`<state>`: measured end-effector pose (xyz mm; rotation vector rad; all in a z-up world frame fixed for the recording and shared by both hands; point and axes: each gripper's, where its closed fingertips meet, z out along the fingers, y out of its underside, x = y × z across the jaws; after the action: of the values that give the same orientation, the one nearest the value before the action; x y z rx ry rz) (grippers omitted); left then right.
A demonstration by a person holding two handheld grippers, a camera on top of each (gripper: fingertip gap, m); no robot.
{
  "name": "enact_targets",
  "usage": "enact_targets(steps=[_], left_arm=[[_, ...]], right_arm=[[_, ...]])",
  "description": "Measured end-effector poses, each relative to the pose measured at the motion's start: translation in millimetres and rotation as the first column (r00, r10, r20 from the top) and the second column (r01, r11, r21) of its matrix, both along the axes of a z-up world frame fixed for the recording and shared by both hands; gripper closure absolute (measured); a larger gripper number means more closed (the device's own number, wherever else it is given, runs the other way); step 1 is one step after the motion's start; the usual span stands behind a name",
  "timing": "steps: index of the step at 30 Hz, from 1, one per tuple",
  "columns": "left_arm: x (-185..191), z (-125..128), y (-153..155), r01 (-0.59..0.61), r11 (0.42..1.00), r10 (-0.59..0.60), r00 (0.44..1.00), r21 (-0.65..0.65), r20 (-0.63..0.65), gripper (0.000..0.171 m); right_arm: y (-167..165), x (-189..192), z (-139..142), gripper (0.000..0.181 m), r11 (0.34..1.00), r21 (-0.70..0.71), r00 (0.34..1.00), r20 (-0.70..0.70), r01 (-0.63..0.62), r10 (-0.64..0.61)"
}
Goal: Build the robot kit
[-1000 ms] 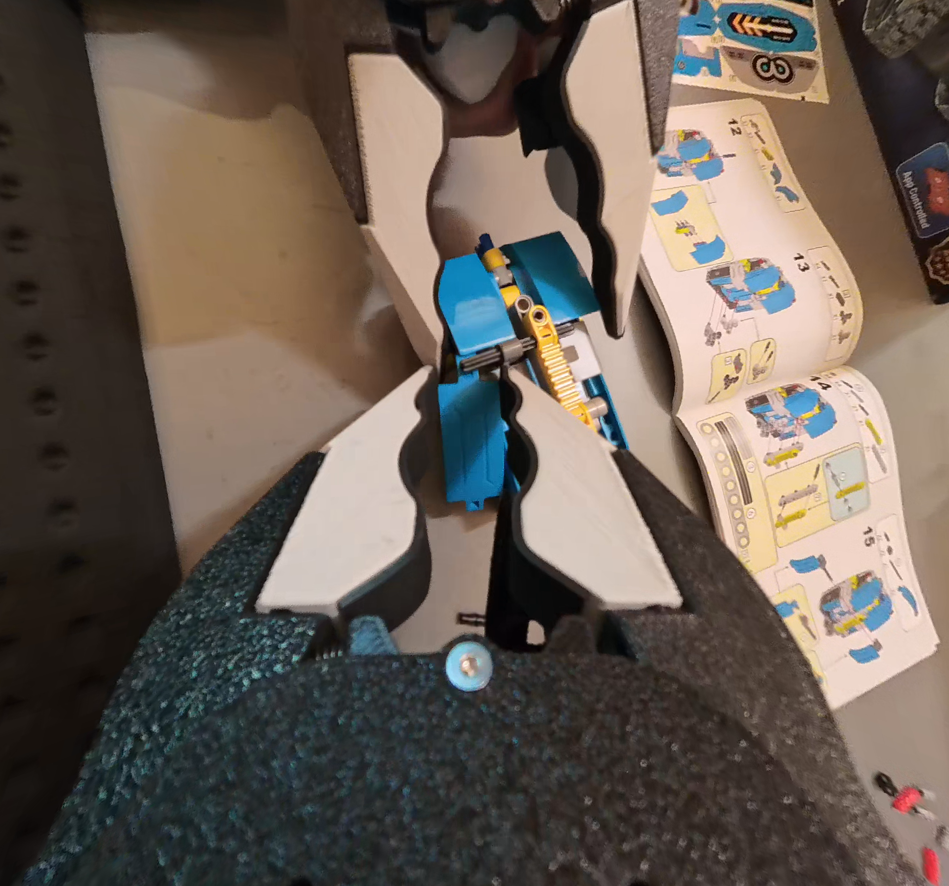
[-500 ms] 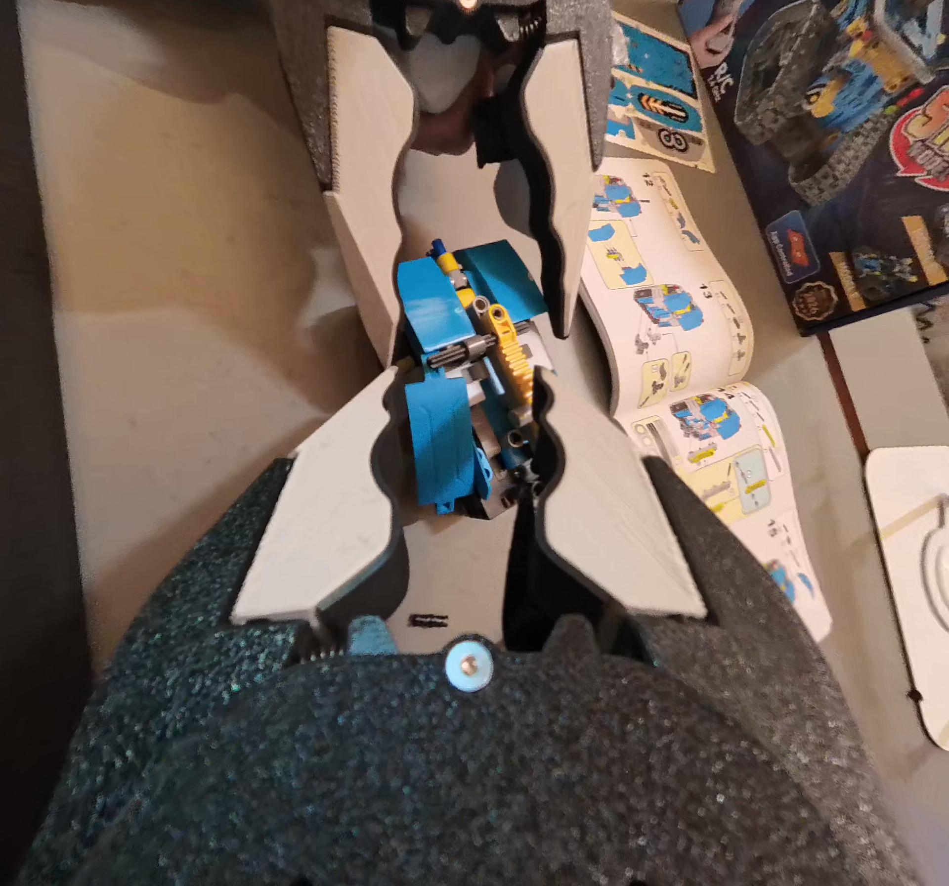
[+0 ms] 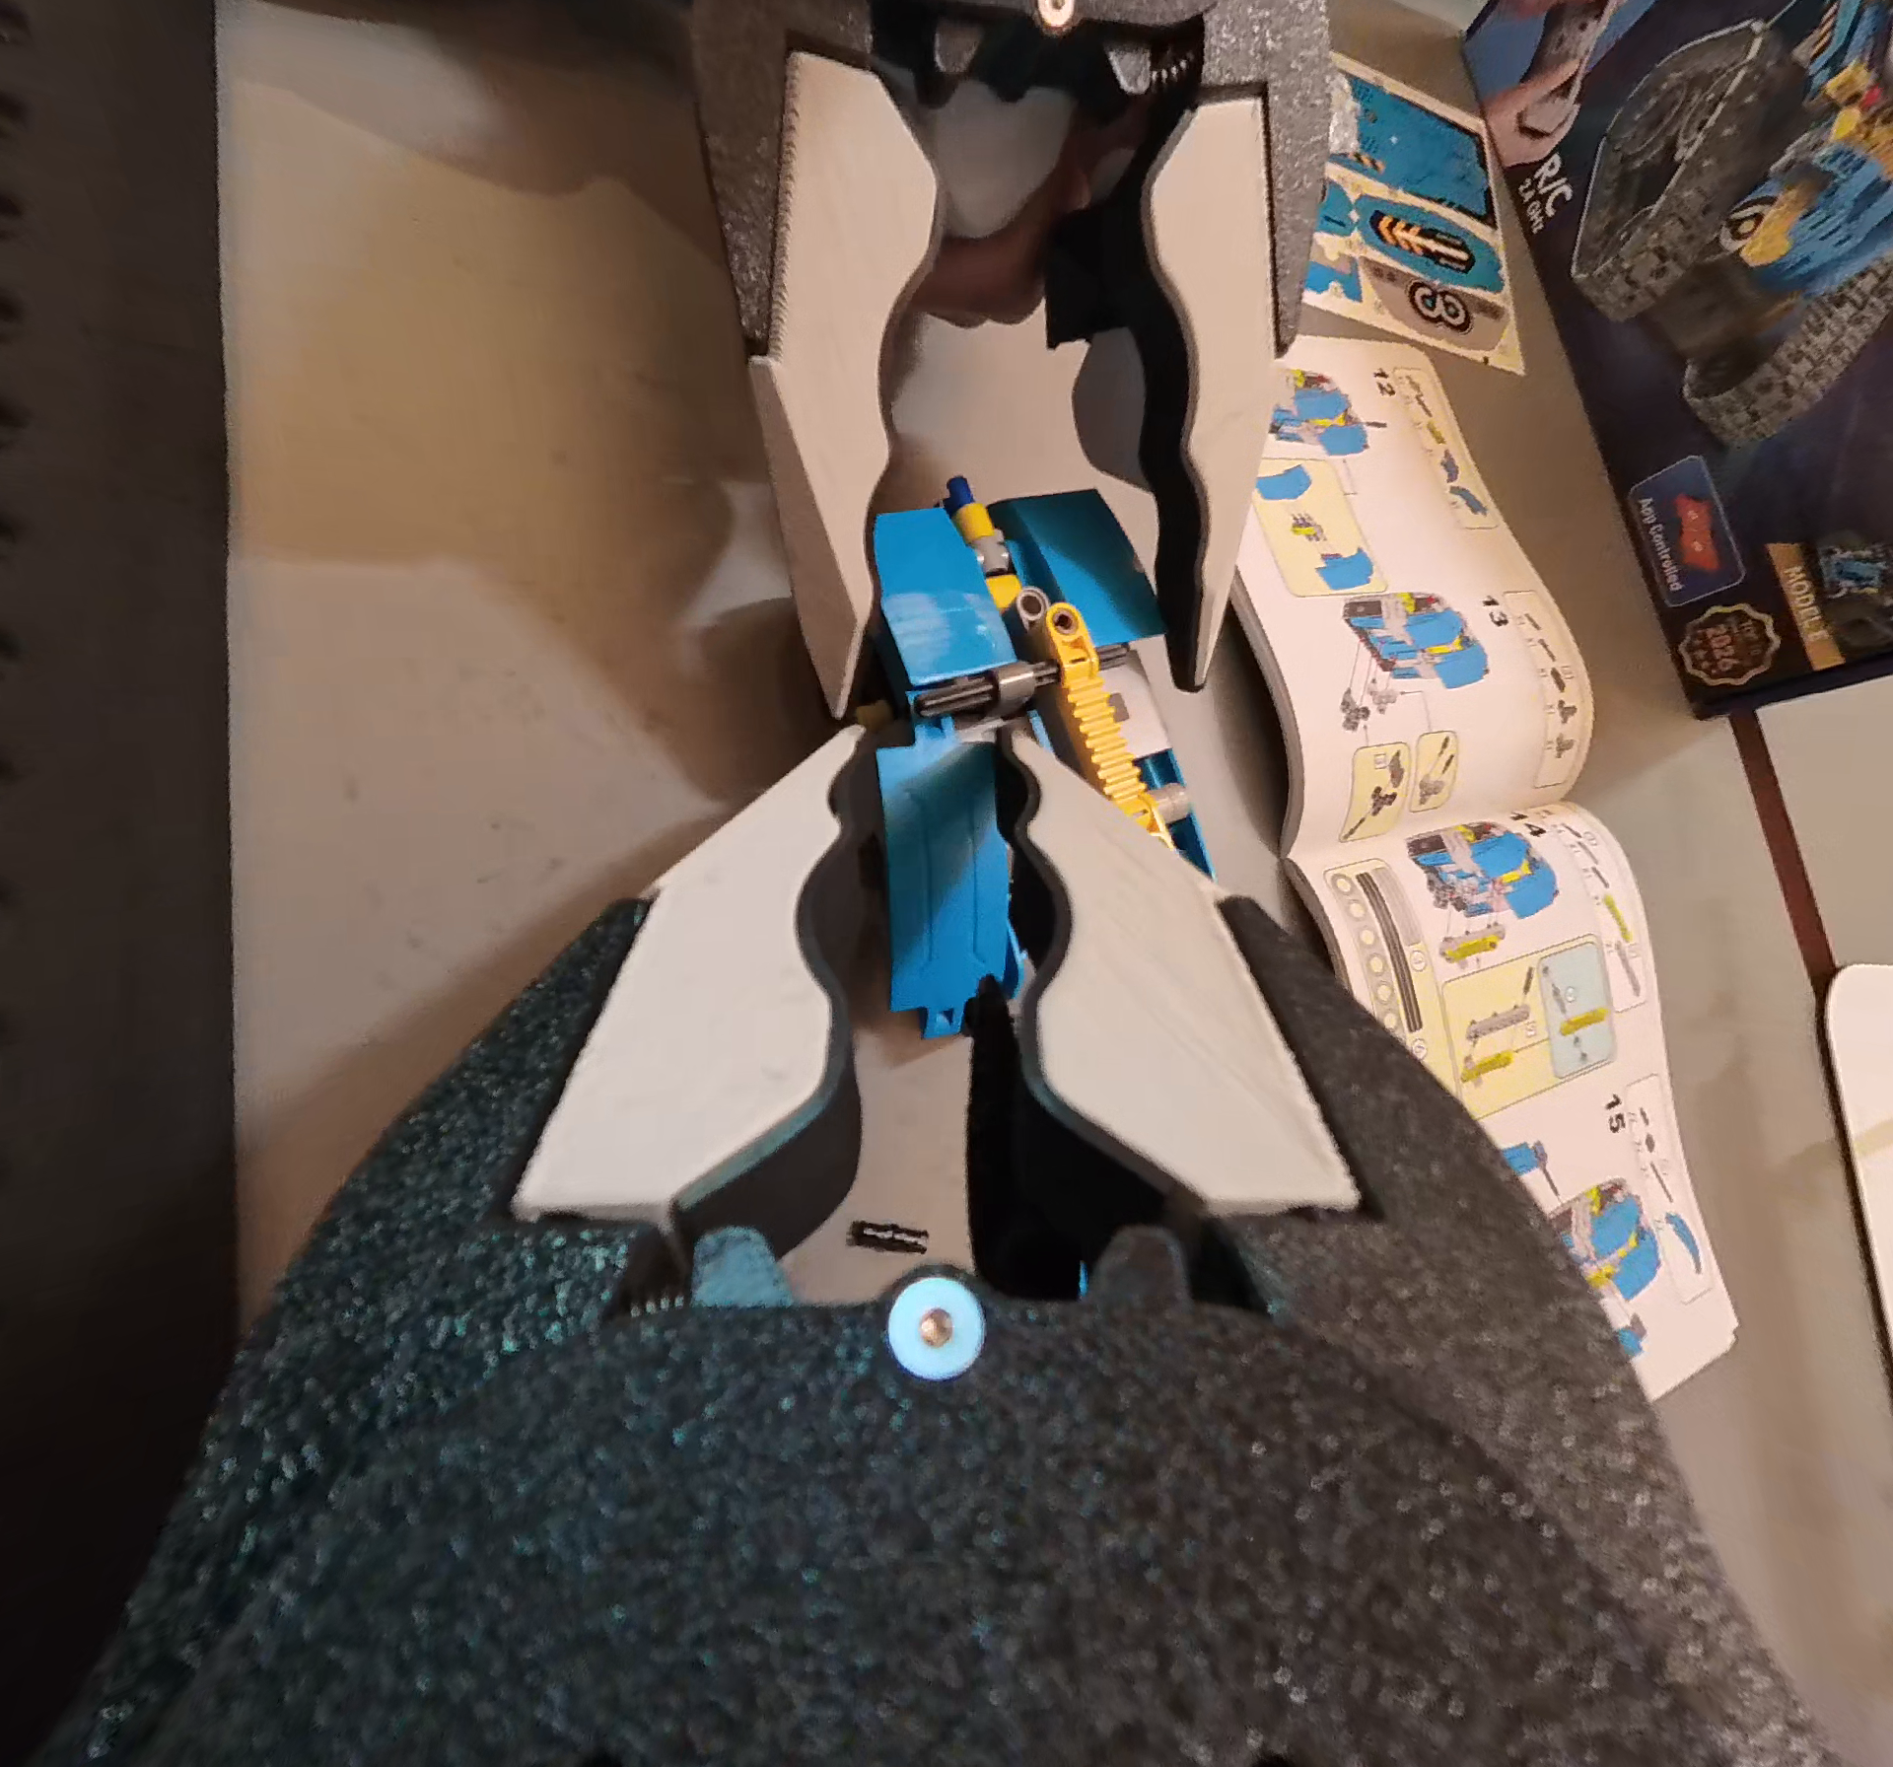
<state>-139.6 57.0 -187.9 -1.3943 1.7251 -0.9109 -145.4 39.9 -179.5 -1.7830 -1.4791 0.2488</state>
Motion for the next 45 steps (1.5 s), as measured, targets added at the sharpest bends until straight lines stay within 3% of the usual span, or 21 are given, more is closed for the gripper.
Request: enact_targets(steps=[2, 5, 14, 19, 22, 28, 45], left_arm=[[0.1, 0.0, -0.2, 0.003, 1.000, -0.003, 1.000, 0.001, 0.003, 0.097], [-1.2, 0.1, -0.9, 0.019, 1.000, -0.019, 1.000, -0.007, 0.006, 0.097], [1.2, -0.5, 0.5, -0.021, 1.000, 0.021, 1.000, 0.008, 0.002, 0.098], [4.3, -1.4, 3.7, -0.090, 0.994, 0.090, 0.996, 0.053, 0.004, 0.101], [5.3, -1.3, 3.3, -0.121, 0.990, 0.120, 0.993, 0.076, 0.014, 0.101], [5.5, -1.2, 6.0, -0.168, 0.983, 0.168, 0.986, 0.073, 0.017, 0.101], [7.0, -2.0, 8.3, -0.210, 0.975, 0.209, 0.978, 0.072, 0.017, 0.102]], right_arm=[[-0.2, 0.3, 0.5, 0.159, 0.999, 0.030, 1.000, 0.028, -0.013, 0.012], [1.0, 2.8, 7.9, 0.174, 0.993, 0.115, 0.998, 0.056, -0.027, 0.020], [1.9, -0.8, 5.9, 0.173, 0.997, 0.057, 0.998, -0.028, 0.056, -0.055], [1.7, -1.5, 5.7, 0.174, 0.970, 0.056, 0.966, -0.112, 0.239, -0.231], [-0.2, 1.0, 4.1, 0.174, 0.916, 0.170, 0.931, -0.088, 0.364, -0.354], [1.8, 3.4, 7.2, 0.177, 0.862, 0.196, 0.884, -0.109, 0.467, -0.454], [4.2, 1.4, 5.4, 0.179, 0.863, 0.177, 0.881, -0.136, 0.472, -0.454]])
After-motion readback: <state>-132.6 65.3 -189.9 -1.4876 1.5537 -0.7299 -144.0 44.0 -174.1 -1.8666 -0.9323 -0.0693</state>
